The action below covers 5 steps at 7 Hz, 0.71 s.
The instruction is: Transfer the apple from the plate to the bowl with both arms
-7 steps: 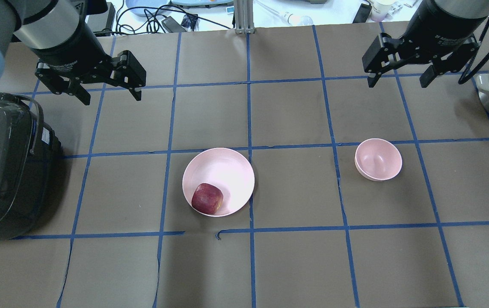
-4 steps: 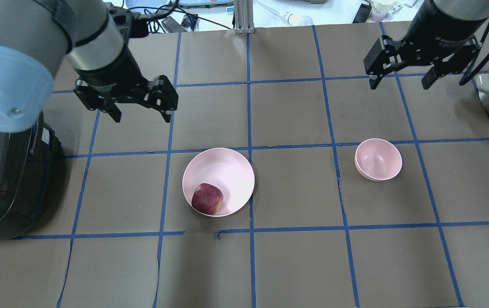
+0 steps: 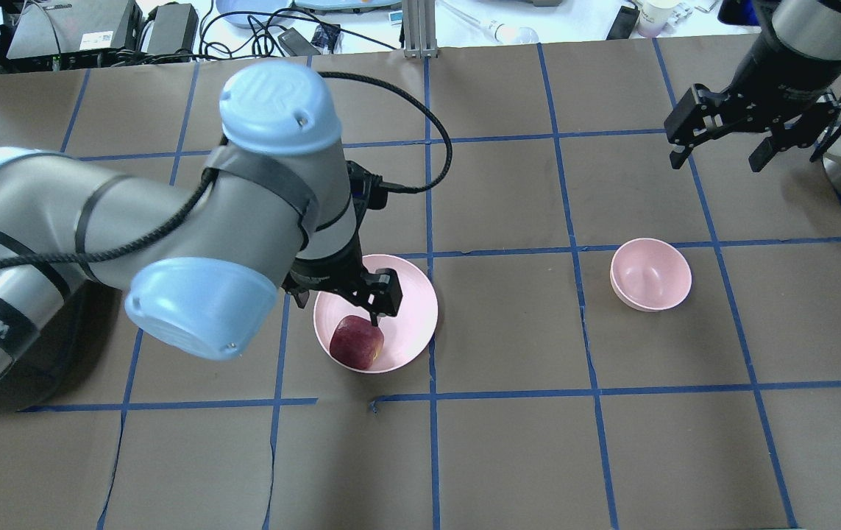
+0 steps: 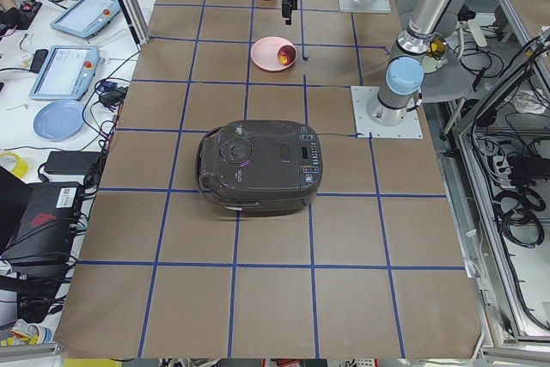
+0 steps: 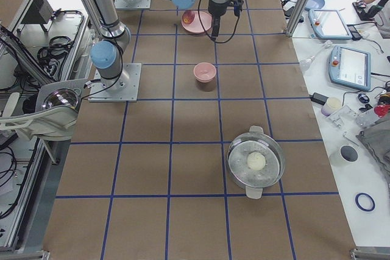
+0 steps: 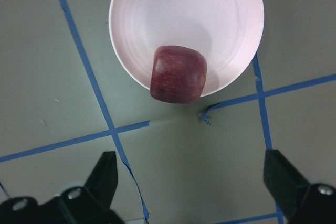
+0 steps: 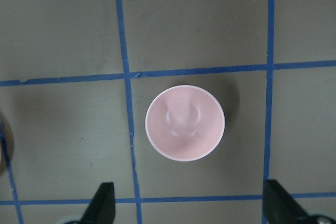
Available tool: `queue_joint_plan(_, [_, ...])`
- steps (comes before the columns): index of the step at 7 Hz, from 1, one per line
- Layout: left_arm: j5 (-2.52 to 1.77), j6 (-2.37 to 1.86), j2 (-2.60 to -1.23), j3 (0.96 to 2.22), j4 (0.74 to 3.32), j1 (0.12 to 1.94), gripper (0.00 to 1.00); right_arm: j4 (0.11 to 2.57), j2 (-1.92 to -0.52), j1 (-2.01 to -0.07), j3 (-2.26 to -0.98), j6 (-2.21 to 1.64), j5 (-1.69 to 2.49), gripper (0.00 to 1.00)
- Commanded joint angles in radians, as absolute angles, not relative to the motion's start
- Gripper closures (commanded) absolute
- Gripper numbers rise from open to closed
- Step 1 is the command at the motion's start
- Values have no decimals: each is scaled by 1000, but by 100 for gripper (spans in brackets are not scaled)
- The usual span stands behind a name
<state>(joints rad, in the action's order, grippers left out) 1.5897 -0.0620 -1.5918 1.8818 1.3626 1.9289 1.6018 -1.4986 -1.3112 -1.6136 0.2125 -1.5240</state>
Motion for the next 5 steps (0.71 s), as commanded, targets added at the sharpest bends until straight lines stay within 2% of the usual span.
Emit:
queue_joint_plan(1, [1601,9,-1637,2053,1144,1947,0,1761,-1430,-1233,-1730,304,-1522,0])
queue_joint_plan(3, [1651,35,-1705,2121,959,1947,0,1954,-1385,-1227,-1871,301,-1523,0])
queue_joint_plan(5, [1670,35,-1762,2126,879,1947,2,2020,-1320,-1227,-1914,296,-1534,0])
